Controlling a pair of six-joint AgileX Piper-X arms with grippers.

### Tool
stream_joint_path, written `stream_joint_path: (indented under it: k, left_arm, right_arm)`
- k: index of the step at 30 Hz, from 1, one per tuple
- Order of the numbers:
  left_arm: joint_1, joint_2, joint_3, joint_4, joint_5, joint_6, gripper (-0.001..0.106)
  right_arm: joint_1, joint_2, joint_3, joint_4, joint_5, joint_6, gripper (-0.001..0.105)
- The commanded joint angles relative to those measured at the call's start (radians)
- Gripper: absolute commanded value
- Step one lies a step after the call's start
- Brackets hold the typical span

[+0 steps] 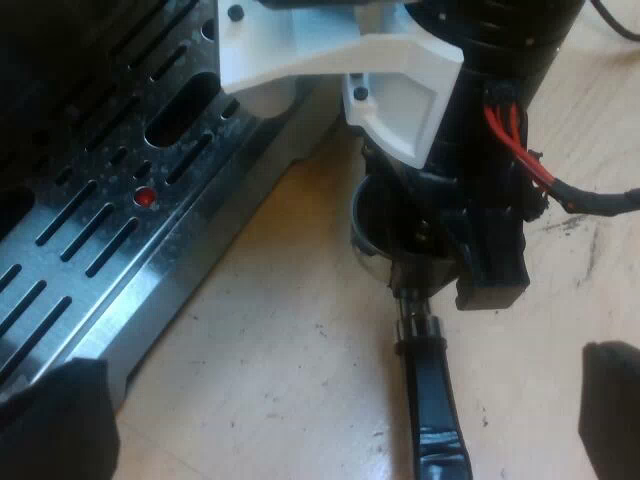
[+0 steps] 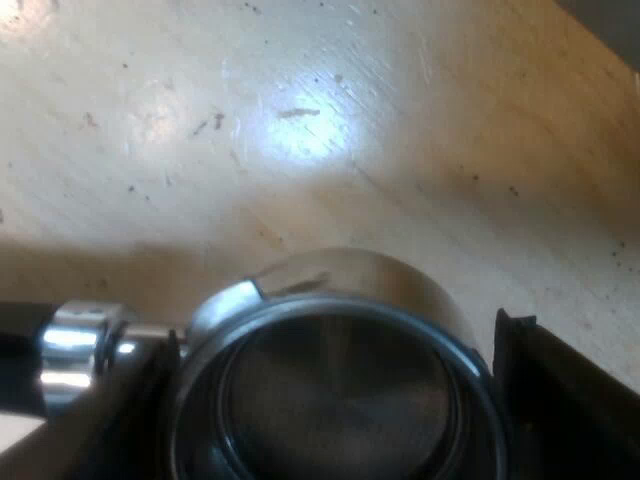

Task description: Put the handle in the coffee machine

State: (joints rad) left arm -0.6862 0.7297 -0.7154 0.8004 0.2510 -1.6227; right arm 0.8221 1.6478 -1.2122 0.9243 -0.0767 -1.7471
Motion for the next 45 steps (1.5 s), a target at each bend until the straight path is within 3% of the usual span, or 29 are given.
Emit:
stream_joint_path:
  k: [1, 12, 20, 28, 38, 41, 45]
  left_arm:
    - [-0.005, -0.001, -0.004, -0.021, -0.007, -0.002, 0.096]
    - [-0.005, -0.001, -0.004, -0.021, -0.007, -0.002, 0.096]
    - [-0.005, -0.001, -0.004, -0.021, -0.007, -0.002, 0.096]
    - [-0.005, -0.001, -0.004, -0.009, 0.024, -0.002, 0.096]
    - [0.007, -0.001, -0.004, 0.043, 0.041, 0.017, 0.096]
    - [0.041, -0.001, -0.004, 0.065, 0.073, 0.066, 0.096]
    - [0.058, 0.009, -0.004, 0.078, 0.121, 0.21, 0.096]
  right_arm:
    - [-0.004, -0.017, -0.006, 0.027, -0.002, 0.0, 0.0]
    - [-0.004, -0.03, -0.006, 0.07, 0.025, 0.008, 0.0]
    - [-0.004, -0.116, -0.006, 0.171, 0.136, 0.023, 0.0]
    - [-0.034, -0.199, -0.009, 0.183, 0.178, 0.123, 0.0]
    - [-0.043, -0.227, -0.079, 0.25, 0.178, 0.147, 0.0]
    - [-0.043, -0.227, -0.12, 0.284, 0.178, 0.149, 0.0]
    - [-0.043, -0.227, -0.158, 0.289, 0.126, 0.154, 0.0]
